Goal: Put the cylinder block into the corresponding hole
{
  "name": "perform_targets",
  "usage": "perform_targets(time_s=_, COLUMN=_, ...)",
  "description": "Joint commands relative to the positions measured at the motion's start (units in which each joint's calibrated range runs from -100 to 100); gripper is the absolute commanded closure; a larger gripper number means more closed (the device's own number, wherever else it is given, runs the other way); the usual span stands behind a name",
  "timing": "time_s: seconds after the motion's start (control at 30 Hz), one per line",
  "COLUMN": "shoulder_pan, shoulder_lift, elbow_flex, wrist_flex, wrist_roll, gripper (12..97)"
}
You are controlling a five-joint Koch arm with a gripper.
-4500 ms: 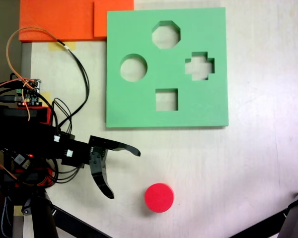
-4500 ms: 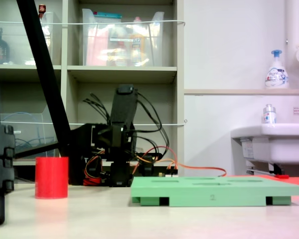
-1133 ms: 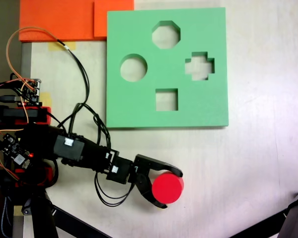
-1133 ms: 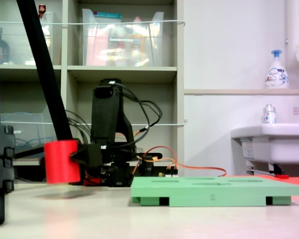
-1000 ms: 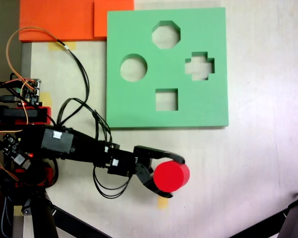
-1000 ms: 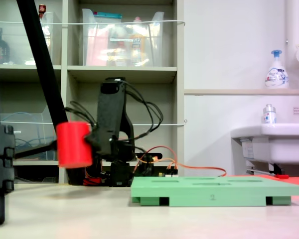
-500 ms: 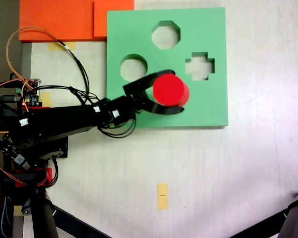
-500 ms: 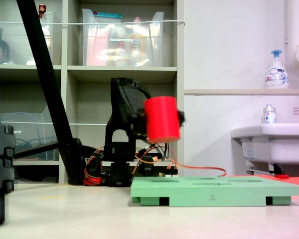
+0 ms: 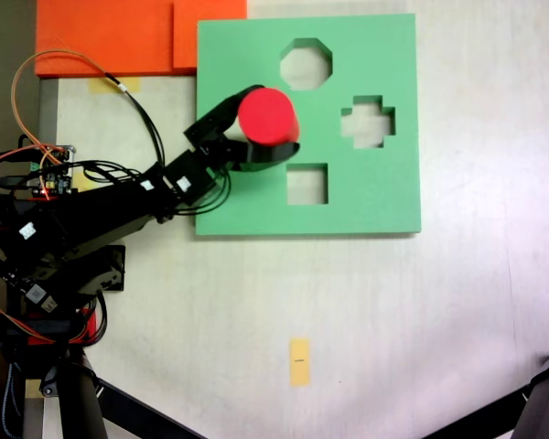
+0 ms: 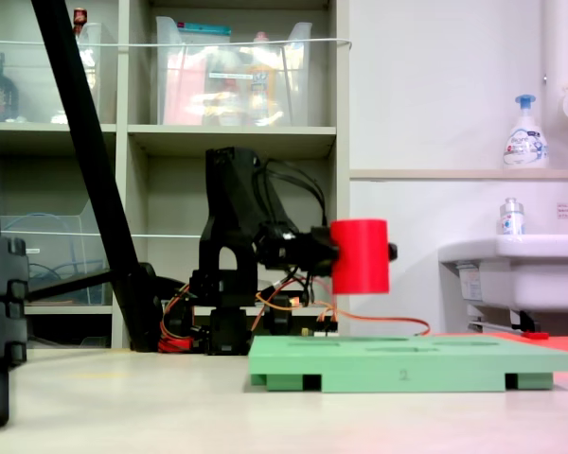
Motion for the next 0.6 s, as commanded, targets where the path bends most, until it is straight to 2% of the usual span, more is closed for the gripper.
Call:
perform_targets(time_s=0.0, shoulder_pan=0.9, shoulder_lift=-3.3, elbow_flex=1.0, wrist_flex=1.0, wrist_roll=-0.5, gripper=76.6)
perform_targets(time_s=0.57, shoulder_pan=4.1, shoulder_lift=2.8, elbow_flex=-3.1, wrist_flex=1.7, wrist_roll=-0.2, gripper=76.6)
